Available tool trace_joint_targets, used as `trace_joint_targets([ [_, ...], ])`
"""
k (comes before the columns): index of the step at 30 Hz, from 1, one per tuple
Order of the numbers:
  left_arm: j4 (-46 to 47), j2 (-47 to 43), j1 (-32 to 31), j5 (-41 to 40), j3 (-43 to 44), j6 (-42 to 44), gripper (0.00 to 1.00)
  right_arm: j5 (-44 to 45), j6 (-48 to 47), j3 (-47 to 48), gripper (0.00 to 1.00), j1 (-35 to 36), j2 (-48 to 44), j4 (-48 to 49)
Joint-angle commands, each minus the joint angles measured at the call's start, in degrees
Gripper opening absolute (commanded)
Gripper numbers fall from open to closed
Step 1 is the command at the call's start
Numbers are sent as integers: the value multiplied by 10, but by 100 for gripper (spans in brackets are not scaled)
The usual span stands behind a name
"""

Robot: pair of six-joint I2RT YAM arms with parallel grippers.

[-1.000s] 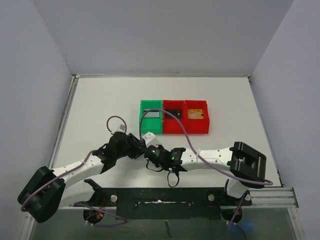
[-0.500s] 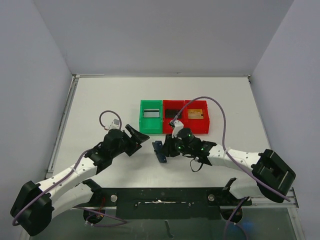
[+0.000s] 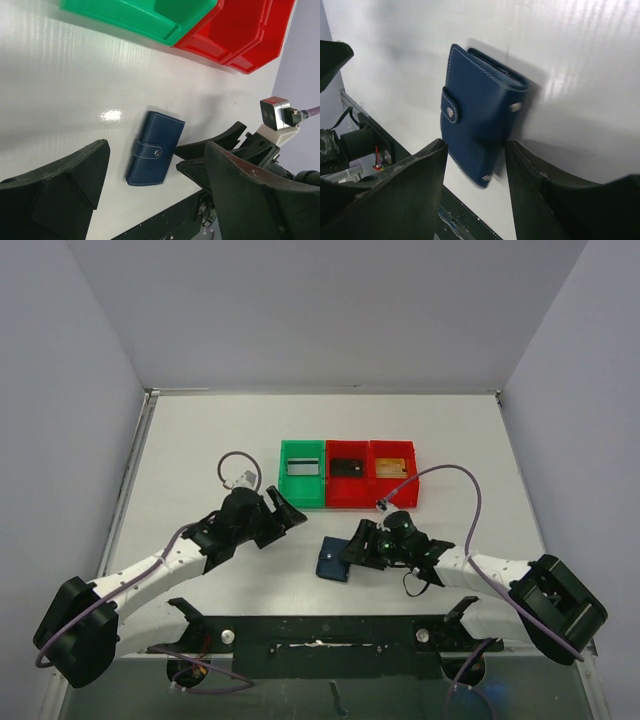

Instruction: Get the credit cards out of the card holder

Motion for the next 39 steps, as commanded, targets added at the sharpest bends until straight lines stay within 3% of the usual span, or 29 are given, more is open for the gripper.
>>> trace_joint_targets([
  [1,-13,31,-16,20,60,74,77,58,17,9,56,-8,-58,-42],
  [3,-20,48,-25,18,70,90,77,91,-4,28,61,-9,-75,-95],
  [7,-62,72,-57,-35,108,119,77,153,-34,58,62,-10,-102,-177],
  [13,-123,73,-150,-209,162,163,78,198,-24,33,65,-10,-177,-162],
  [14,-124,73,-157,-224,165,174,78,204,-19,24,70,-11,-191,-154],
  [16,-123,75,-152,-234,166,185,78,233,31,9,98,-12,-215,-167],
  [19,-93,73,-123,-221,149,186,79,225,53,-22,98,-19,-245,-140],
  [21,-32,59,-92,-166,115,199,78,228,73,-41,98,-22,-257,-111],
  [23,30,40,-54,-89,79,197,69,212,77,-63,97,-26,-265,-65],
  [26,24,37,-28,-34,70,194,56,185,97,-107,98,-28,-278,2],
  [29,-43,79,-62,-44,128,233,56,175,121,-134,100,-30,-281,36],
  [33,-111,145,-133,-101,192,267,56,175,142,-147,91,-32,-267,41],
  [39,-151,231,-181,-114,251,281,54,147,129,-121,79,-34,-219,32],
])
